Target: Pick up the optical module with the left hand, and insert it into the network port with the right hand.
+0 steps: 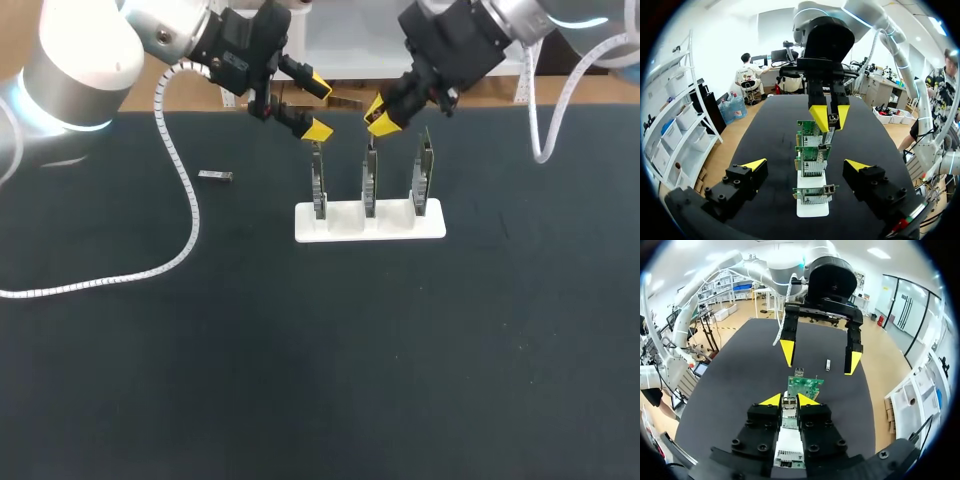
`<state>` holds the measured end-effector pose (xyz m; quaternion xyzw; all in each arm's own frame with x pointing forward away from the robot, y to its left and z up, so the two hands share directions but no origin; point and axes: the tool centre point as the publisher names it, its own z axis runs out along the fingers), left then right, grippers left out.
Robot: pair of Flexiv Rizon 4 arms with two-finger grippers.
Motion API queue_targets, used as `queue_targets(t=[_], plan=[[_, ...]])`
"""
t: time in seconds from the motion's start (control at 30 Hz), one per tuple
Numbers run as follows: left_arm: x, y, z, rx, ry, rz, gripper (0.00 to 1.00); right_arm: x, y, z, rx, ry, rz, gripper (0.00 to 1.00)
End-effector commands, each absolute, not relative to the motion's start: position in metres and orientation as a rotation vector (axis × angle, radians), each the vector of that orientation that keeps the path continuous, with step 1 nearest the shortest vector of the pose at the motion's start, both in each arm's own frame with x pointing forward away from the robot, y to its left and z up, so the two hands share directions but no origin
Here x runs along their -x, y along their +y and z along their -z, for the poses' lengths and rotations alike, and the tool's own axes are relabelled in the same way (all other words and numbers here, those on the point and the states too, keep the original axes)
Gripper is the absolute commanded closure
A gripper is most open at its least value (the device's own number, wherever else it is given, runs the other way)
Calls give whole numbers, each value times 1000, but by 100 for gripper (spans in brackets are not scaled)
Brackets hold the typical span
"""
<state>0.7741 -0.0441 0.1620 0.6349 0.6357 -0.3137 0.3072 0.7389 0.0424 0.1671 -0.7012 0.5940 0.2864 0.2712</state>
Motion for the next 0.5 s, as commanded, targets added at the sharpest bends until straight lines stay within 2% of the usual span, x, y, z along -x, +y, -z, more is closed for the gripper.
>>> queue_targets(t=[0.03, 0.5], plan=[[-774, -44, -162, -1681, 1685, 827, 0, -740, 44, -166, 1894, 1584, -772, 100], [-774, -44, -162, -1681, 1685, 827, 0, -741, 45, -163, 1903, 1572, -772, 100]])
